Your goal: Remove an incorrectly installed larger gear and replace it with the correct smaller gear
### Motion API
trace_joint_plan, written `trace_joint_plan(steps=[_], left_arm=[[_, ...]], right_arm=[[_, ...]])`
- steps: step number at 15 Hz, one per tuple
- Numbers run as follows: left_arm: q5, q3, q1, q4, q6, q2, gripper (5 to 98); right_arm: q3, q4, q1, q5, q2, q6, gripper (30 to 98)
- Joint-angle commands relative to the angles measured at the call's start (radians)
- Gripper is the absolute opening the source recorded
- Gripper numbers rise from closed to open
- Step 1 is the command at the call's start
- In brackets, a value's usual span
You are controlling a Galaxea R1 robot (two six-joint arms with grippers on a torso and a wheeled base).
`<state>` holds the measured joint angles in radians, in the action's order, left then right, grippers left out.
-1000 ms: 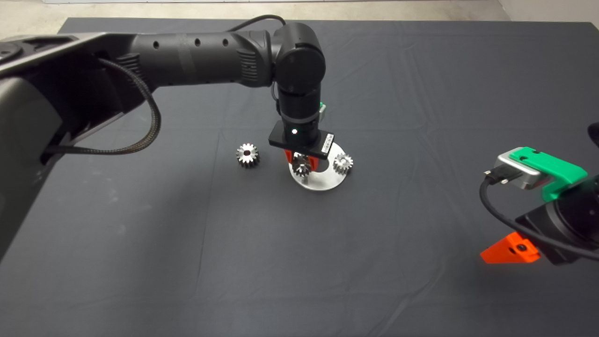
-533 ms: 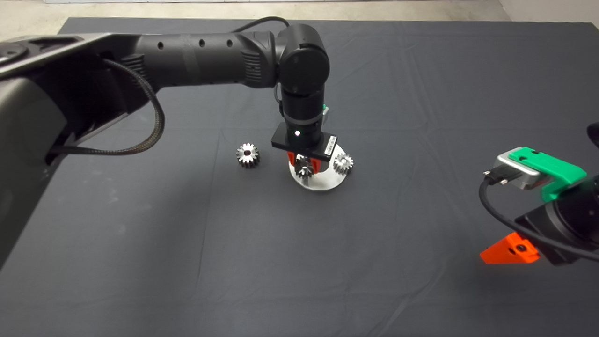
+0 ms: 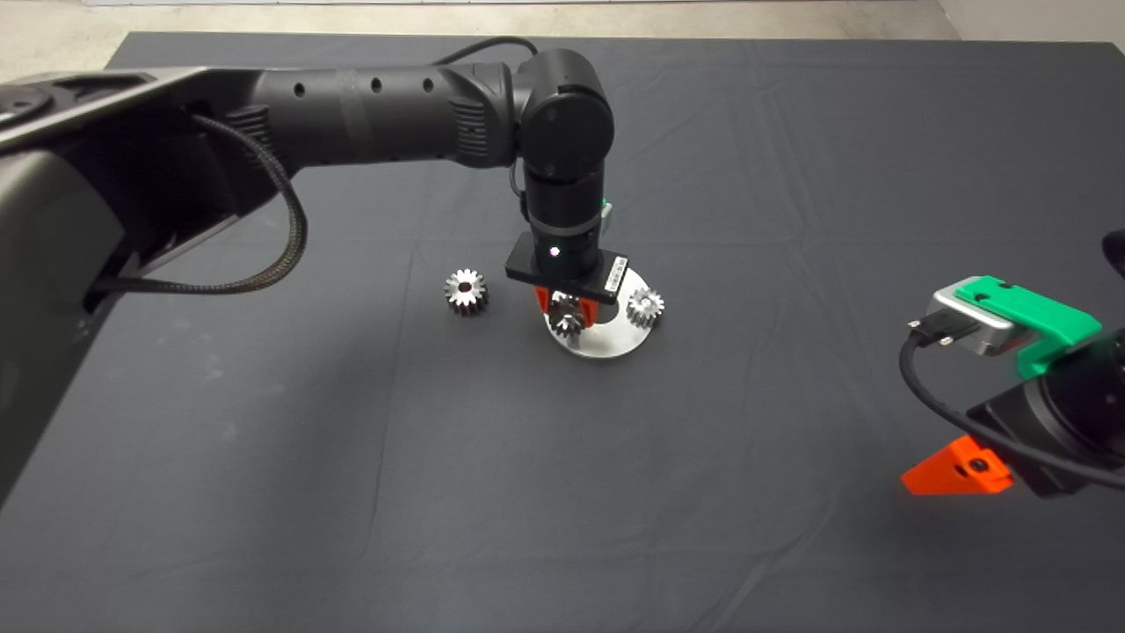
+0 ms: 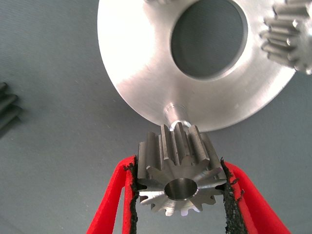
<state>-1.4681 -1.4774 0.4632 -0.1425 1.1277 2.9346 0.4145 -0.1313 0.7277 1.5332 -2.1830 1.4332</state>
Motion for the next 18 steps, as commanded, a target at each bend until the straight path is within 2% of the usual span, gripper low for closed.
trace_joint_plan(steps=[1,4,15,18], left_arm=[[0.002,-0.018,0.011,0.014,0.008,0.005,33.1],[0.012,-0.039,0.008,0.014,0.029,0.005,33.1],[0.011,-0.056,0.003,0.017,0.049,0.005,33.1],[0.012,-0.056,-0.018,0.038,0.054,0.005,33.1]], right_arm=[[-0.005,-0.033,0.013,0.108,0.001,0.000,97.7],[-0.005,-0.033,0.013,0.109,-0.001,0.000,97.7],[-0.005,-0.031,0.012,0.108,-0.002,0.000,97.7],[-0.005,-0.031,0.013,0.108,-0.002,0.000,97.7]])
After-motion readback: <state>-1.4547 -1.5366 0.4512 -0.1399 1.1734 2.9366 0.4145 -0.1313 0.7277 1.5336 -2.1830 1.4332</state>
